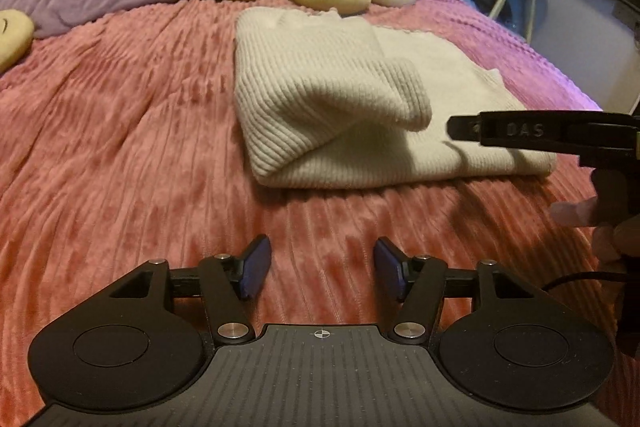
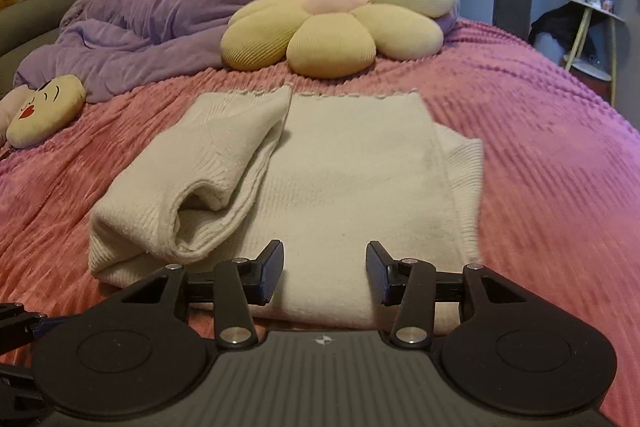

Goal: Fold small clothes

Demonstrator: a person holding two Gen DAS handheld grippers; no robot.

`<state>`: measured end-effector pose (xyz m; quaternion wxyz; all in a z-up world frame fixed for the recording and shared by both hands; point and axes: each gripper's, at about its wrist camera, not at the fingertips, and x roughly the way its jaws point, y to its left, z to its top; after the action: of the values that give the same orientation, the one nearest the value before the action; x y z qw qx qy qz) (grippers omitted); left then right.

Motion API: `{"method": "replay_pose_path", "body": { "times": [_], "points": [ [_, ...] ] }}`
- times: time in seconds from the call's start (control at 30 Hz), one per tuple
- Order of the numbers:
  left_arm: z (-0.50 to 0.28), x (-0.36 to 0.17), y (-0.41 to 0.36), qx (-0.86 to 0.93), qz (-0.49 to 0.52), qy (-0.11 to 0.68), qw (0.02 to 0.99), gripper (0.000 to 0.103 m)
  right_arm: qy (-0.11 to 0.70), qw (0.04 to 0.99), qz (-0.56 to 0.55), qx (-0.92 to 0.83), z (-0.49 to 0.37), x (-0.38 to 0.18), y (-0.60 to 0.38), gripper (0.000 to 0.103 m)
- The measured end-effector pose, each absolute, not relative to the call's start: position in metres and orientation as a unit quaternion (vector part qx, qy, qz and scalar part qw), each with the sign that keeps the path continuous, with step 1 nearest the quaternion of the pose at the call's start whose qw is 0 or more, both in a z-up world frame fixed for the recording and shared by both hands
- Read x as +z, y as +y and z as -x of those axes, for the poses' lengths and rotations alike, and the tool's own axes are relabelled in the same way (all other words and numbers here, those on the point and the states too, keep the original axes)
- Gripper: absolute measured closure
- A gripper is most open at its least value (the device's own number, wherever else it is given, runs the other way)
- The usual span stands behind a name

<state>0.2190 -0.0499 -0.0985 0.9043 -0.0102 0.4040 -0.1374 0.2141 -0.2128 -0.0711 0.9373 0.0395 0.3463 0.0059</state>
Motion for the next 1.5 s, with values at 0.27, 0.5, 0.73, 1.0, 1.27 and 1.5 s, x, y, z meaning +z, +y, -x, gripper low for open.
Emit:
{"method": "replay_pose_path", "body": {
  "times": [0.27,0.5,0.73,1.0,1.27,1.5],
  "points": [
    [-0.227,-0.094,-0.043,-0.141,0.043,0.414,0.898,0.038,0.332,0.937,-0.099,0.044,-0.232,-0.06,-0.22,0.051],
    [-0.253,-0.079,-0.032,-0.108,0.081,0.459,0.878,0.04,0.39,0.883,-0.235,0.117,-0.285,-0.061,-0.225,0.045],
    [-0.283,-0.07,-0.02,-0.053,0.141,0.507,0.849,0.039,0.445,0.829,-0.312,0.128,-0.316,-0.069,-0.225,0.044],
    [-0.291,-0.064,-0.009,-0.034,0.145,0.542,0.827,0.039,0.461,0.834,-0.267,0.143,-0.327,-0.046,-0.207,0.063],
    [-0.294,-0.049,-0.01,-0.027,0.138,0.542,0.828,0.031,0.43,0.869,-0.196,0.146,-0.331,-0.018,-0.19,0.084],
    [-0.304,-0.04,-0.024,-0.045,0.129,0.526,0.84,0.031,0.358,0.929,-0.088,0.042,-0.305,0.018,-0.242,0.084]
  ]
}}
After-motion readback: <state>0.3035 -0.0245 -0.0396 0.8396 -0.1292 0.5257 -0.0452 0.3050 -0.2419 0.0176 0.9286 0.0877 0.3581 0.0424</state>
